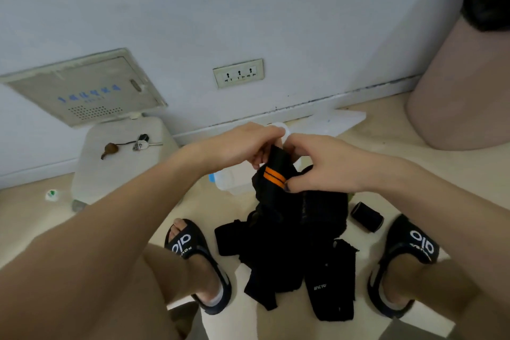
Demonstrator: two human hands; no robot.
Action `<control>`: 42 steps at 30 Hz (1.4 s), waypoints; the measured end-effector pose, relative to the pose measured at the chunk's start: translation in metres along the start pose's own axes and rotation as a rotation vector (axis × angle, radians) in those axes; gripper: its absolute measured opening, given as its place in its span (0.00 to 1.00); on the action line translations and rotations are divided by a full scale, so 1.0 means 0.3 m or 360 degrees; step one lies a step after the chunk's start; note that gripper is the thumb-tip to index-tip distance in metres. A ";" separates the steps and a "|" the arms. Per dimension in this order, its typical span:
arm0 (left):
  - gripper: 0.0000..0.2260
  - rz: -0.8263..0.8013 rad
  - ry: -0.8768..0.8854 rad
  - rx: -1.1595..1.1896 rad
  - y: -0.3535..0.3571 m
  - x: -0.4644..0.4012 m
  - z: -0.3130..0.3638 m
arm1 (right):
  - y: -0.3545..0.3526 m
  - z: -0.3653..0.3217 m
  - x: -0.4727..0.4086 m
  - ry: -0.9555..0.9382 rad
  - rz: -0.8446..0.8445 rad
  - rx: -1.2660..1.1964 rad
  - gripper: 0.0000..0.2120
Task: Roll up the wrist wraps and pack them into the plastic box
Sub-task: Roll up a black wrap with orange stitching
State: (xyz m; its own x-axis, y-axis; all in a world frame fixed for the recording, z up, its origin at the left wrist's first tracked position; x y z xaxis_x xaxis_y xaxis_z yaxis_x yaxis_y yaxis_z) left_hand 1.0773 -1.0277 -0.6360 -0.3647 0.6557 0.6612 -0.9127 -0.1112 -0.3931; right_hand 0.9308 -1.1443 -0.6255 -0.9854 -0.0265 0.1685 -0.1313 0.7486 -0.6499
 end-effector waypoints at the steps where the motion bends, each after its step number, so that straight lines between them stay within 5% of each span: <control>1: 0.21 0.0035 0.0012 -0.0109 -0.003 -0.002 0.004 | -0.008 0.002 -0.001 0.0003 0.0015 -0.0021 0.12; 4: 0.20 0.0075 -0.0016 -0.0297 -0.015 -0.016 0.000 | -0.016 0.013 -0.018 0.0002 -0.0012 -0.0046 0.06; 11: 0.20 0.0213 -0.0286 -0.0964 -0.084 -0.082 -0.072 | -0.053 0.049 -0.039 0.0108 -0.0042 0.0030 0.10; 18: 0.25 0.0111 -0.0184 -0.0714 -0.157 -0.089 -0.061 | -0.105 0.107 -0.050 0.0382 0.0038 0.0404 0.04; 25: 0.13 -0.0109 0.0273 -0.0120 -0.157 -0.099 -0.042 | -0.111 0.137 -0.074 0.0567 -0.0078 0.0375 0.04; 33: 0.06 0.0195 0.0451 0.0022 -0.212 -0.064 -0.003 | -0.084 0.140 -0.063 0.0543 -0.0433 0.0439 0.06; 37: 0.19 0.0160 0.0253 -0.0352 -0.202 -0.056 -0.027 | -0.076 0.153 -0.044 0.0557 -0.0459 0.0472 0.13; 42: 0.20 0.0078 0.0232 -0.0354 -0.164 -0.044 -0.005 | -0.074 0.101 -0.058 0.0326 -0.0081 0.0087 0.34</control>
State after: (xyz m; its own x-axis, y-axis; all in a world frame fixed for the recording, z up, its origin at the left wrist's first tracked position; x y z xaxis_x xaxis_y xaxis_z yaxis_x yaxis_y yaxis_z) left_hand 1.1274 -1.0299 -0.6264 -0.3624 0.7559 0.5453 -0.8257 0.0110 -0.5640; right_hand 0.9476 -1.1805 -0.6365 -0.9353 0.0757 0.3456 -0.1918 0.7124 -0.6751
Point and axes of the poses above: each hand's wrist, its own x-axis away from the middle knuckle, its own y-axis out of the palm, z = x × y, the point moved 1 cm from there along -x, towards the middle knuckle, and after that the axes turned 15 degrees about -y, right-handed, at the moved point
